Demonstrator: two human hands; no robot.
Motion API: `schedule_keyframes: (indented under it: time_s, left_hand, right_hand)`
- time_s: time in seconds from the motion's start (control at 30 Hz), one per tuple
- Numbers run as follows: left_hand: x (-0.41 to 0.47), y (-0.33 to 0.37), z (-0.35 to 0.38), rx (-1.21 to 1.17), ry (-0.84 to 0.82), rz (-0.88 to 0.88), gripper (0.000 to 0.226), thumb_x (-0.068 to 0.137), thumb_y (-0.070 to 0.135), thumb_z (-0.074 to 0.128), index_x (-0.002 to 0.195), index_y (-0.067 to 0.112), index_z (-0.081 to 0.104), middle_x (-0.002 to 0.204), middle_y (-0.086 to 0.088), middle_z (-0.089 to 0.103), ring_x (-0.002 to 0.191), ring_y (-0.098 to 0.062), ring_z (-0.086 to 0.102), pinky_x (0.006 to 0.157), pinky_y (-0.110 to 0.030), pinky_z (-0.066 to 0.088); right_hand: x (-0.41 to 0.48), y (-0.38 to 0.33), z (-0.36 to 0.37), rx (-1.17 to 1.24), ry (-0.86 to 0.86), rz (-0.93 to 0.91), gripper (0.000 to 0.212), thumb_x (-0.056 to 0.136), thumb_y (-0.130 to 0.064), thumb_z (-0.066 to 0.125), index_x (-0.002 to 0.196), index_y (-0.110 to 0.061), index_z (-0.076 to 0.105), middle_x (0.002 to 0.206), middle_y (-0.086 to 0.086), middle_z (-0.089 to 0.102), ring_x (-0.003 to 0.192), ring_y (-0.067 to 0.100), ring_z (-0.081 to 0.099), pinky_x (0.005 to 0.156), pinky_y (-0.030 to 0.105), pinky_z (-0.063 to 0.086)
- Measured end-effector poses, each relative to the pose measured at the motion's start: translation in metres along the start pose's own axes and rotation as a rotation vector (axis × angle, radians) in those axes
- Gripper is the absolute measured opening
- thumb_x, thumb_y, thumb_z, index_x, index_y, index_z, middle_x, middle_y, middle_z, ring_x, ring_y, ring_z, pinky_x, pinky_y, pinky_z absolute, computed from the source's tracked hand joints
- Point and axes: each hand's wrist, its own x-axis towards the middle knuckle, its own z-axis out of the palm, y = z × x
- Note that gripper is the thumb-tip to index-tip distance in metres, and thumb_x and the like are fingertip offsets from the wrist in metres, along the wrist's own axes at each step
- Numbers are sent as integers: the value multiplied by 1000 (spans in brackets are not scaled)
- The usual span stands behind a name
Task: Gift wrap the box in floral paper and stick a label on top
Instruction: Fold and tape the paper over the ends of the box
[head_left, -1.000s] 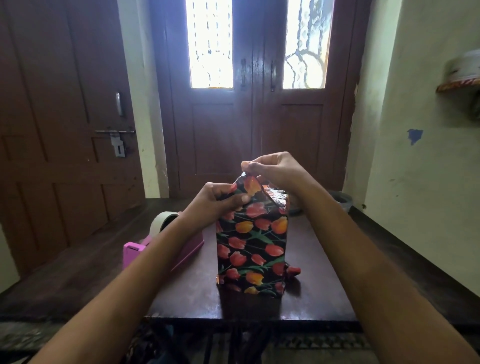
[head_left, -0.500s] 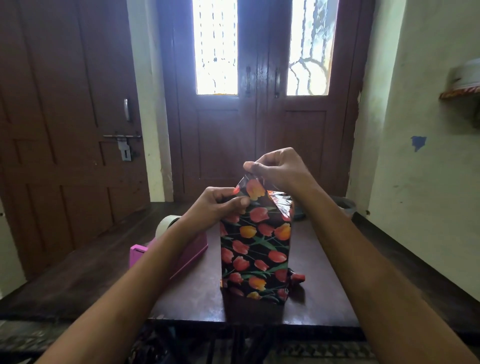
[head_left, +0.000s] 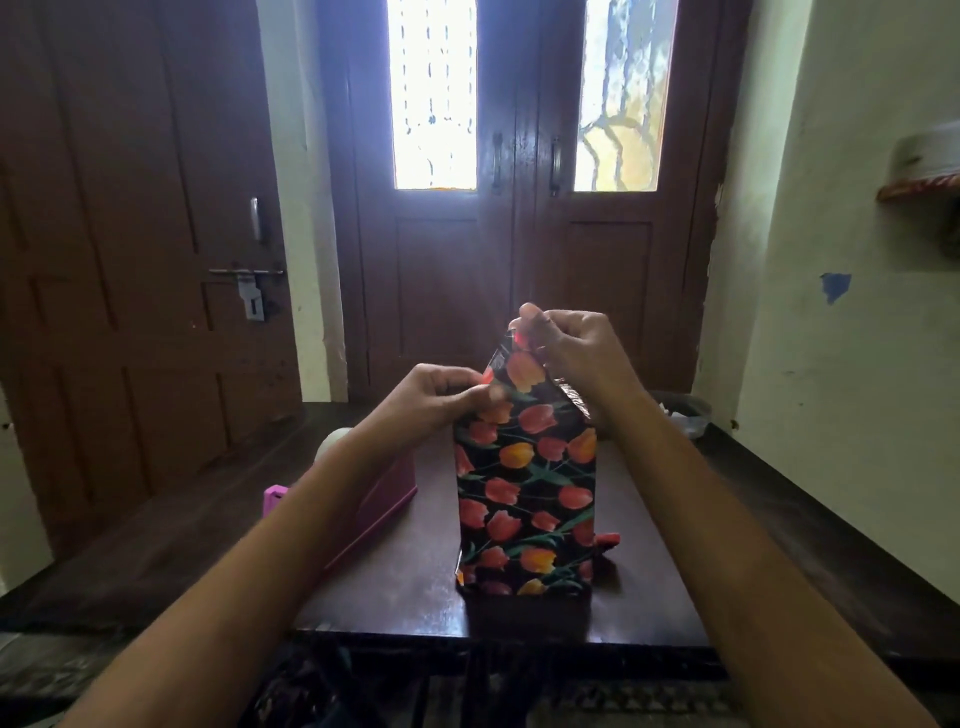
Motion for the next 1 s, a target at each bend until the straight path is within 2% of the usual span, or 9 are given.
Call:
schedule_keyframes:
  time_s: [0.13,0.2,0.27,0.43,0.5,0.6,0.77,0.87,1.0]
  left_hand:
    - [11,15,9,27,133,-2,13,81,22,68,84,9,69,75,-6,69,67,-16,65,62,-24,54]
    - [14,21,12,63,141,8,13,79,20,70,83,7,69,77,-10,67,69,-19,62,65,-26,53]
    - [18,24,12,67,138,-13,16,80,18,70,87,4,69,82,-15,67,74,-23,62,69,-29,53]
    - [23,30,12,97,123,-37,6,83,16,67,84,10,68,85,-20,66,78,-26,64,71,-30,55]
    - [26,30,13,69,119,-57,9,85,17,64,79,10,68,83,-16,64,79,-26,62,78,-37,54]
    - [32,26,13,109,116,-97,12,86,21,64,79,14,69,85,-13,64,80,-24,62,85,-44,52]
    - [44,14,10,285,179,-164,17,85,29,66,83,13,70,92,-13,69,85,-27,67,80,-40,56]
    - [51,11,10,350,184,-201,16,85,29,66,85,14,71,89,-6,70,86,-22,68,74,-33,57]
    - [55,11,9,437,143,-223,17,82,30,68,86,14,71,93,-1,69,86,-16,65,68,-24,53]
  right_hand:
    - [-16,13,-25,-144,-279,32,39,87,-59,38,97,-30,63,93,-13,65,84,-4,62,71,13,48]
    - [-24,27,-35,-224,-461,75,53,76,-73,47,109,-33,61,100,-12,66,93,4,63,78,22,50]
    - [-31,34,-39,-203,-517,68,46,78,-60,59,114,-32,61,100,-8,69,90,7,66,76,23,52]
    - [-37,38,-35,-117,-370,-11,30,90,-35,52,98,-12,70,63,-17,65,60,-2,60,58,12,43]
    - [-38,42,-30,-126,-261,-19,27,89,-32,57,87,-10,73,61,-13,65,56,2,61,54,19,44]
    - [-38,45,-28,-126,-153,24,25,84,-33,65,84,-11,75,78,6,72,74,27,68,66,45,53]
    - [-31,47,-21,-142,-100,94,24,85,-39,63,93,-18,71,92,4,71,87,23,68,80,48,55]
    - [-26,52,-17,-229,-104,250,62,85,-53,55,136,-21,41,140,4,42,128,23,43,102,47,42]
    - [-24,55,-21,-190,-181,397,90,82,-56,57,149,-24,8,155,8,19,136,28,32,108,47,35]
